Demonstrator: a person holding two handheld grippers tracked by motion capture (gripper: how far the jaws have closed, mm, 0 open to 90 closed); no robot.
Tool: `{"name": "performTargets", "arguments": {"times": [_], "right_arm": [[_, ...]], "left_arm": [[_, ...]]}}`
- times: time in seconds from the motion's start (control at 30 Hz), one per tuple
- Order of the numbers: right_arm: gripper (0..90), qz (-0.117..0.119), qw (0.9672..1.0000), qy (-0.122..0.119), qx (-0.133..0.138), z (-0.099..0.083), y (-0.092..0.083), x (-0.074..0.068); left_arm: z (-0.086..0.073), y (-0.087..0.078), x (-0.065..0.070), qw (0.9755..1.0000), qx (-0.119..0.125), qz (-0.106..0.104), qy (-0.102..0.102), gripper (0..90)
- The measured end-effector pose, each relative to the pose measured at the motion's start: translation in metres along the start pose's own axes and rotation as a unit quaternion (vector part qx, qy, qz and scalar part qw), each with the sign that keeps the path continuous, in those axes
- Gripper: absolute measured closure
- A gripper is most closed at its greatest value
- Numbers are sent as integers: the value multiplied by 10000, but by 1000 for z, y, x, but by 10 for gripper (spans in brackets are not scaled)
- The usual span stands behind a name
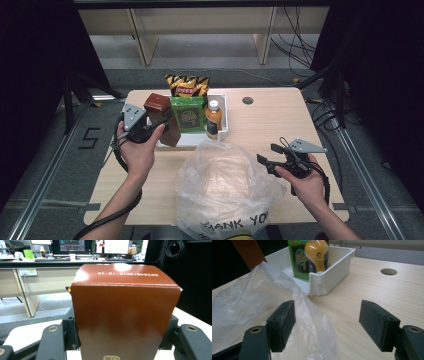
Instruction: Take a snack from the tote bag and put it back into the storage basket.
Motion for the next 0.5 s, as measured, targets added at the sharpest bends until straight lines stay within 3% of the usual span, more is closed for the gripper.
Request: {"name": "performTargets", "arguments": {"times": [0.5], "right_arm": [[297,-6,10000,-24,41,1,0,0]], "left_arm": [[-12,12,-11,9998,-91,172,39,371]]}}
Point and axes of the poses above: each handheld gripper's, and its own axes: y roughly forward along the jaws, z roughly out of its top, x roughly to its right, the point moved 9 cm from there along y, roughly forward along the jaws, and after that the axes turned 12 degrees about x, right-handed, at the moved point
